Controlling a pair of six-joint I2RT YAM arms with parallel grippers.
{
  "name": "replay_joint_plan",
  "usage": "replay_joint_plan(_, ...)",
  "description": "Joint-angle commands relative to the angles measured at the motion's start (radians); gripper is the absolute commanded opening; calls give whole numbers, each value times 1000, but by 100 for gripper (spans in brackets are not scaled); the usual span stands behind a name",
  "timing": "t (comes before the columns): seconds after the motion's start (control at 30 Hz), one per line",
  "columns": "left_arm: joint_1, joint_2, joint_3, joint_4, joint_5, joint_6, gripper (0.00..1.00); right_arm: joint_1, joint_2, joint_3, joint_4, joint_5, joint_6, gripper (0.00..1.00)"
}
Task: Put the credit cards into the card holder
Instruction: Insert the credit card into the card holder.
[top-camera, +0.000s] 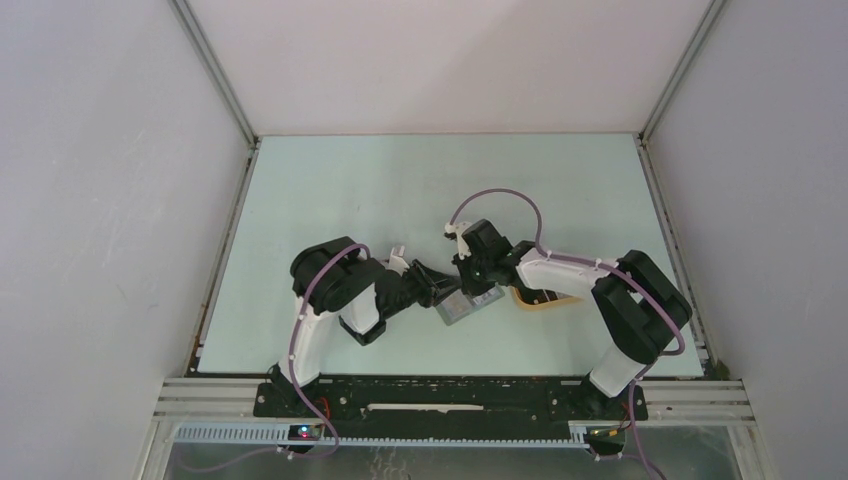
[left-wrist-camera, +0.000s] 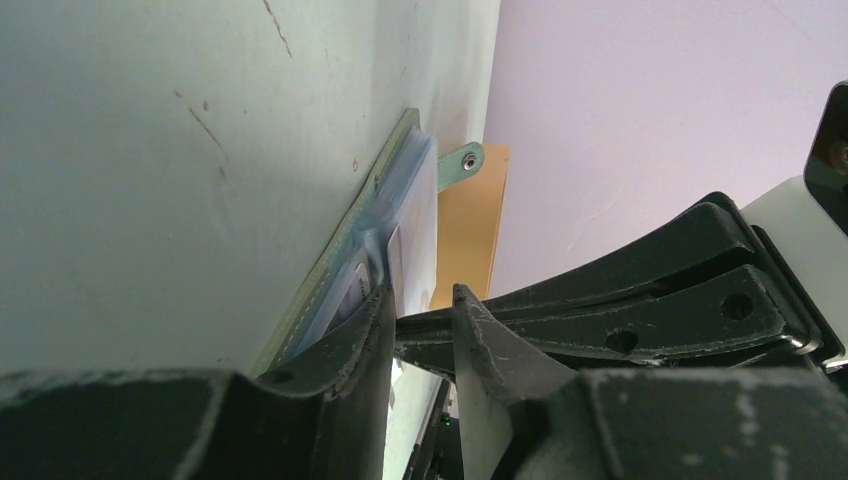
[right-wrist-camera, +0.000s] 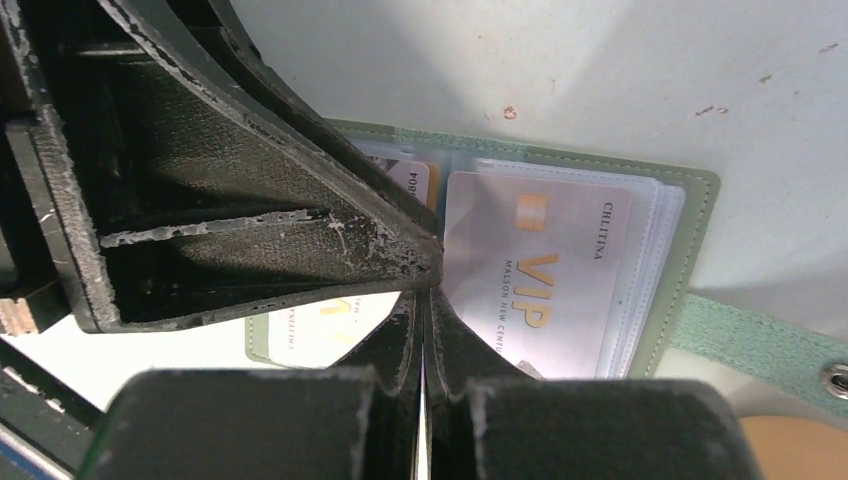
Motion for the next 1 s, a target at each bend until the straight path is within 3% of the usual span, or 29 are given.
replay_joint_plan(0.0, 6, 39, 2, -60, -4, 32, 33, 6, -5, 20, -6, 111, -24, 0)
replay_joint_plan(0.3, 7, 44, 8, -60, 1, 39, 33, -6, -40, 23, -8, 147, -57, 0)
replay_joint_plan(0.43, 9, 9, 3, -61, 5, 61, 33, -46, -92, 52, -72, -41, -132, 0)
replay_joint_plan(0.57, 10, -66, -21, -72, -1, 103, 33, -136, -144, 105, -211, -304, -324, 1)
replay_joint_plan(0.8, 11, -240, -116, -83, -43, 228, 34, -319, -247, 118, -297, -562, -417, 28)
replay_joint_plan(0.9, 10, -331, -170, -93, -68, 293, 35, -351, -253, 117, -306, -652, -427, 44)
replay_joint_plan(0.97, 10, -393, -205, -104, -84, 331, 35, -355, -233, 120, -310, -676, -425, 50)
